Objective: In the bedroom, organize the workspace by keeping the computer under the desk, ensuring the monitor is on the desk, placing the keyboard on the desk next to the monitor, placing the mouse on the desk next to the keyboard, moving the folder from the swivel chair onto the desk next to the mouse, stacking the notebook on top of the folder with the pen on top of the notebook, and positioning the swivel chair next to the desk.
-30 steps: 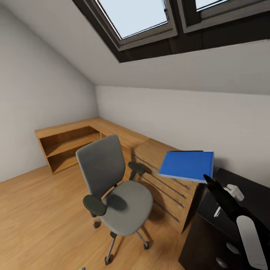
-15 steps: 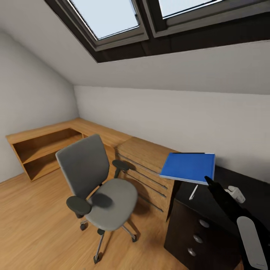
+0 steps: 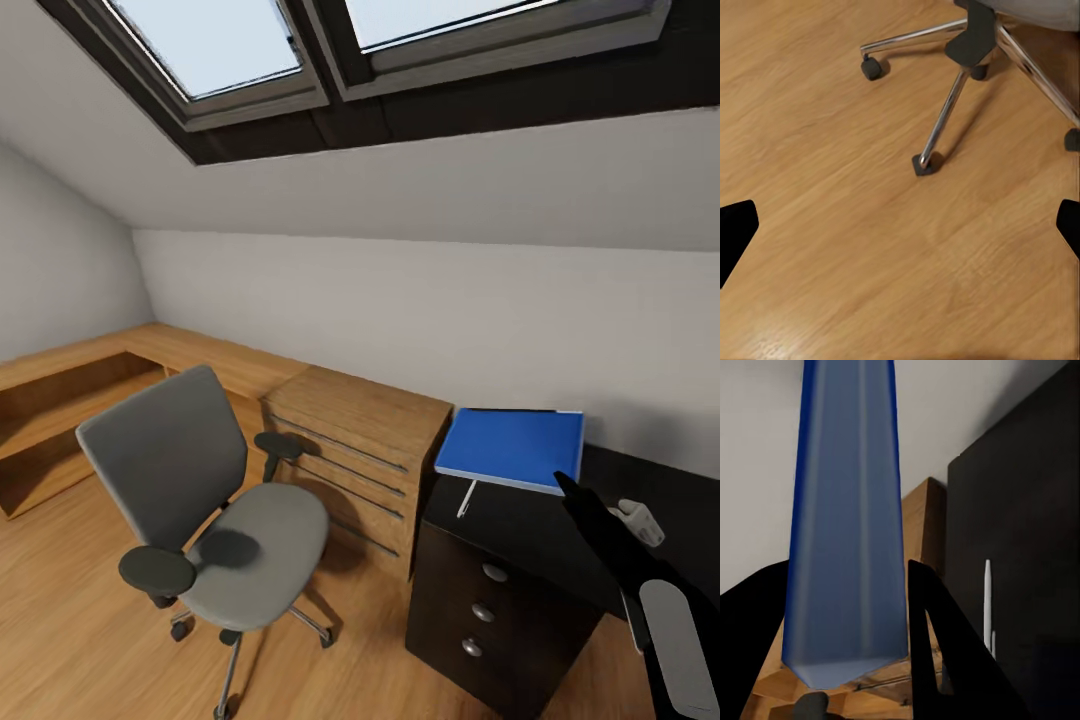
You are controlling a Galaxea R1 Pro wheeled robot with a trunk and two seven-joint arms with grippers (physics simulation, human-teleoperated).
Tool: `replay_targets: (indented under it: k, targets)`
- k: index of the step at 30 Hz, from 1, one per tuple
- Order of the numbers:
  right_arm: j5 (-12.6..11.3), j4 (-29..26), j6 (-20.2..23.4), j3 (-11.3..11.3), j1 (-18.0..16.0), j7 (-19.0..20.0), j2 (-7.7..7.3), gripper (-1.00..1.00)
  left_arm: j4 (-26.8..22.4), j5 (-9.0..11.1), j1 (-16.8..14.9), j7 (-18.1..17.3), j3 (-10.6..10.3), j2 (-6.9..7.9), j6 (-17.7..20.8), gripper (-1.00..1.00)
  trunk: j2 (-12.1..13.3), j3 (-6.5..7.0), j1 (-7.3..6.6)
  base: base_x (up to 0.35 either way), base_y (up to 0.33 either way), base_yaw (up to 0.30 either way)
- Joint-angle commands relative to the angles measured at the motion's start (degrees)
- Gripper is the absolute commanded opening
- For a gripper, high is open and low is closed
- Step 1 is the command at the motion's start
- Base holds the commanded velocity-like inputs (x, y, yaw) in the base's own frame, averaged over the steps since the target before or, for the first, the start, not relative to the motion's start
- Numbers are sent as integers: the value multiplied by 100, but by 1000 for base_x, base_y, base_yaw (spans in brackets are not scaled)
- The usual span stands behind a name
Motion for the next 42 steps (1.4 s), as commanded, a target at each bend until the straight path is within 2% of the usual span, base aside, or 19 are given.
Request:
replay_targets:
  k: [1, 19, 30, 32, 34, 42]
  targets:
    - [-59, -6, 29, -5, -6, -29, 1, -100, -6, 50, -3, 38, -49, 6, -23, 100, -5, -7, 0, 0, 0, -300]
    - [-59, -6, 29, 2, -6, 7, -2, -100, -6, 56, -4, 44, -49, 6, -23, 100, -5, -7, 0, 0, 0, -293]
    - [-68, 35, 29, 3, -5, 49, 2, -100, 2, 56, -3, 41, -48, -42, -23, 100, -5, -7, 0, 0, 0, -32]
    - [-76, 26, 29, 8, -5, 45, 19, -100, 3, 56, -5, 40, -48, -50, -23, 100, -5, -7, 0, 0, 0, 0]
    - [-79, 14, 24, 14, -6, 46, 104, -100, 3, 56, -5, 37, -47, -54, -23, 100, -5, -7, 0, 0, 0, 0]
    - [-70, 20, 33, 3, -6, 52, 116, -100, 3, 56, -2, 38, -47, -55, -22, 100, -5, -7, 0, -9, 0, -89]
